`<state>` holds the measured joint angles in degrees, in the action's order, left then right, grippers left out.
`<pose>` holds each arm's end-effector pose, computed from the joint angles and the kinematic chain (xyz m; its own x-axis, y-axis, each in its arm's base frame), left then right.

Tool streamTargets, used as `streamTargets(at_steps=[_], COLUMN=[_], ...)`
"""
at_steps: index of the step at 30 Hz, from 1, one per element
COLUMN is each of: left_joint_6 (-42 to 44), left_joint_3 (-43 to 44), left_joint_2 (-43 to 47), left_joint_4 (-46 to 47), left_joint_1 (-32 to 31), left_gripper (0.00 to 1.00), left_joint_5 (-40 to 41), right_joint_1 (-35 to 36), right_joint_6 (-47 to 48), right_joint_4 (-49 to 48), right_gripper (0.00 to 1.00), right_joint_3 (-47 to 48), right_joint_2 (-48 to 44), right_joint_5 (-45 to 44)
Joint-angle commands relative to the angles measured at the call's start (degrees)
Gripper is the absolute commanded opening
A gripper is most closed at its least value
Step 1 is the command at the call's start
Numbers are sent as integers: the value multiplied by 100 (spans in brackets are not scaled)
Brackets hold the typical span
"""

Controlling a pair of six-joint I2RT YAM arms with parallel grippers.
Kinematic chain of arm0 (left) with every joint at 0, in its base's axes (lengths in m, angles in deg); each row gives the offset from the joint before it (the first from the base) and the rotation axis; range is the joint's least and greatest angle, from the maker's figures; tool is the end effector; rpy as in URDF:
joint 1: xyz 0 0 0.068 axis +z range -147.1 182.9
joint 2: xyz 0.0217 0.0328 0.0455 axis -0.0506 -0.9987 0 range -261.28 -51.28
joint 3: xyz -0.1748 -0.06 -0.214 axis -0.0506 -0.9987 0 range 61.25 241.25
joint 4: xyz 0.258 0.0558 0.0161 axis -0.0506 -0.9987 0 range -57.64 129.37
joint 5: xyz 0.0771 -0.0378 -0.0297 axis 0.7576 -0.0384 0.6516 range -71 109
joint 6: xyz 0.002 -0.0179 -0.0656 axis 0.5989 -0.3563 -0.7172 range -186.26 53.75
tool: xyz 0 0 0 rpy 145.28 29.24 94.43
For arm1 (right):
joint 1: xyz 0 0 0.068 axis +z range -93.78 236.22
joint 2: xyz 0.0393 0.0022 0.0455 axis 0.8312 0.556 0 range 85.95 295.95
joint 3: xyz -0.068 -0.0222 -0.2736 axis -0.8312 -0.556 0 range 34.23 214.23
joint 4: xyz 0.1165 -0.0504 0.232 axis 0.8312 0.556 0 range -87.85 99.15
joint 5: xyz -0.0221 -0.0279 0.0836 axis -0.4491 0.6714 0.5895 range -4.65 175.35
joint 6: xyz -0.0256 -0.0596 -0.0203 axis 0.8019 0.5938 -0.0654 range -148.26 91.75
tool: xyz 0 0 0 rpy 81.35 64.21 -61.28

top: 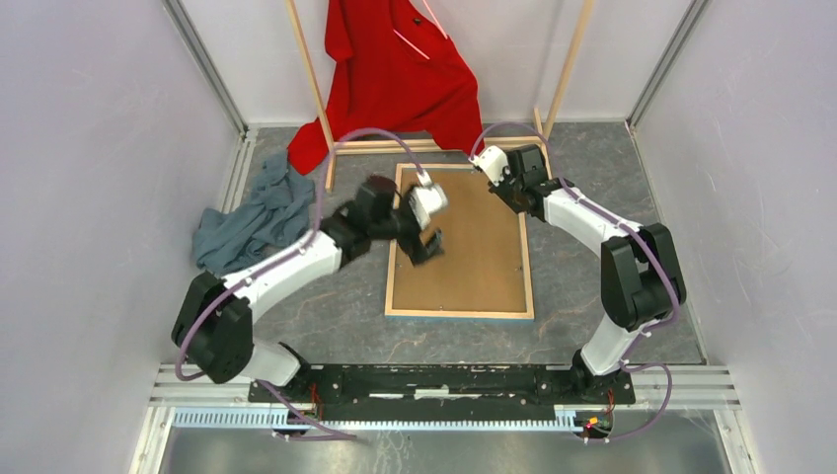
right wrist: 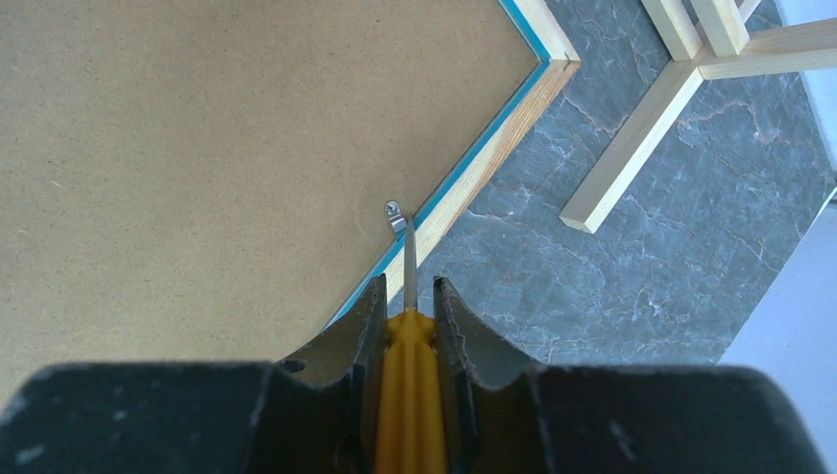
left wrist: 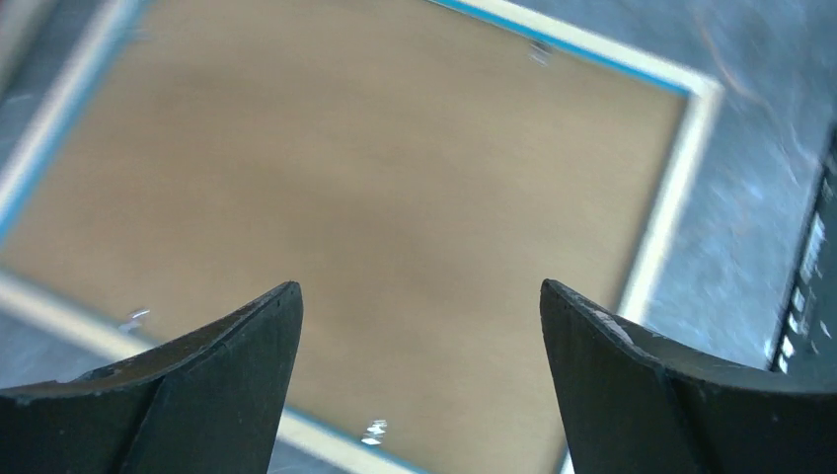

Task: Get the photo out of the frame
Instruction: Release the photo frame item from the photo frame.

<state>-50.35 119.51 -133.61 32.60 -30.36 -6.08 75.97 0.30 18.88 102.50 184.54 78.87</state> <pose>0.2720 -0.2060 0.2755 -0.1927 0.4231 -0.8853 0.8878 0.4594 0.0263 0.3719 0.1269 0.2174 -0.4791 -0.6766 -0.5591 -0.5605 0.7260 -0.3983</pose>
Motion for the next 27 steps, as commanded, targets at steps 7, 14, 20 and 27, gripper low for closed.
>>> streamTargets(at_steps=[7, 14, 20, 27], left_joint_6=[1919, 1974, 1838, 1694], left_joint_3=[-857, -892, -893, -911], left_joint_2=[-191, -705, -934, -1094], left_joint_4=[-566, -579, -501, -468], left_joint_1=[-2108, -2855, -2892, -2903], left_gripper=[100, 96, 81, 38], left_joint_5=[1402, 1956, 2139, 2045], right_joint_1=[-72, -76, -84, -84], right_joint_6=[-123, -141, -158, -157], right_joint_4=[17, -11, -33, -32], right_gripper=[0, 0, 0, 0], right_joint_3=[-257, -295, -337, -354], right_joint_2=[-164, -215, -223, -187], right_joint_5=[168, 233, 298, 305])
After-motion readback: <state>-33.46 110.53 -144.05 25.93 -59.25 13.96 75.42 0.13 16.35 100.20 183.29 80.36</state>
